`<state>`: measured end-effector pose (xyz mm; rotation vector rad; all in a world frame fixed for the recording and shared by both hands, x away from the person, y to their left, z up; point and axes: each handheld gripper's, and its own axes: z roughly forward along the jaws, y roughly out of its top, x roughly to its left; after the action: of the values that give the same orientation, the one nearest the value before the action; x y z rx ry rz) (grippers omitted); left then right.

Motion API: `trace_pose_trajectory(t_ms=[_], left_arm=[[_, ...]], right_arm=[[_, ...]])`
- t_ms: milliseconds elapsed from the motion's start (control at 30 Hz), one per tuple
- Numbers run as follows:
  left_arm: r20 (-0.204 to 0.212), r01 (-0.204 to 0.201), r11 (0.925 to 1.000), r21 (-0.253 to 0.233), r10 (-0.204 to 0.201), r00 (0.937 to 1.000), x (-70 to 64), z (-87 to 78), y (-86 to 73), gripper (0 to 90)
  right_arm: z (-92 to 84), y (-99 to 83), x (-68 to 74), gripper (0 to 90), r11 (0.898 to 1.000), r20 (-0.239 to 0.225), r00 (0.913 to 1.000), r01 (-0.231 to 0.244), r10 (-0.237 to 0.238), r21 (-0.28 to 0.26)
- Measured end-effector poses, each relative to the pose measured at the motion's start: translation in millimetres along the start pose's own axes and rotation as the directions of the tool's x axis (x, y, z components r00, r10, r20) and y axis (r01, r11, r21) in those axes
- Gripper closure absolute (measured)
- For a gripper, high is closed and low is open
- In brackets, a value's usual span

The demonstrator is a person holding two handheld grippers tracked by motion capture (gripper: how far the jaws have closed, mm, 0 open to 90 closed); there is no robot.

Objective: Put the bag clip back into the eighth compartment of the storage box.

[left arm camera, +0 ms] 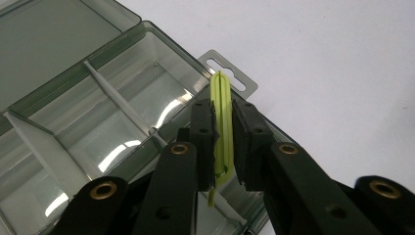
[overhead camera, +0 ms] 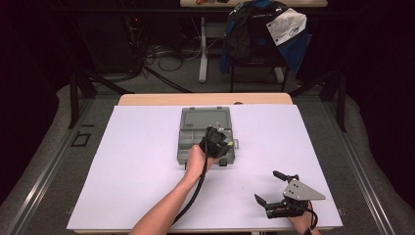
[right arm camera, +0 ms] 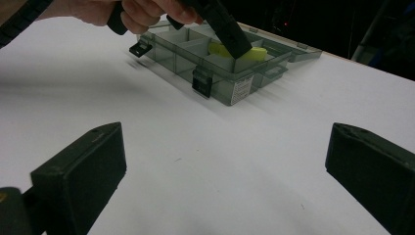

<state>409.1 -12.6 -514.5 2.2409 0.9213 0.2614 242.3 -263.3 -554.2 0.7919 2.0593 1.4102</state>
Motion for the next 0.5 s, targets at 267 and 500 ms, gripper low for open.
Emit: trace_pose_trajectory(t_ms=[267, 500], left_arm=[[0.008, -0.012, 0.9988, -0.048, 0.012, 0.9999, -2.6, -5.7, 1.4, 47.4], [0.001, -0.045, 0.9979, -0.048, 0.045, 0.9990, -3.5, -12.9, 0.4, 25.4]], right_arm=[[-0.4, 0.0, -0.2, 1.3, 1.000, 0.000, 1.0000, -0.002, 0.002, -0.003], [-0.5, 0.2, 0.3, 1.2, 1.000, -0.003, 1.0000, 0.001, -0.001, -0.003]])
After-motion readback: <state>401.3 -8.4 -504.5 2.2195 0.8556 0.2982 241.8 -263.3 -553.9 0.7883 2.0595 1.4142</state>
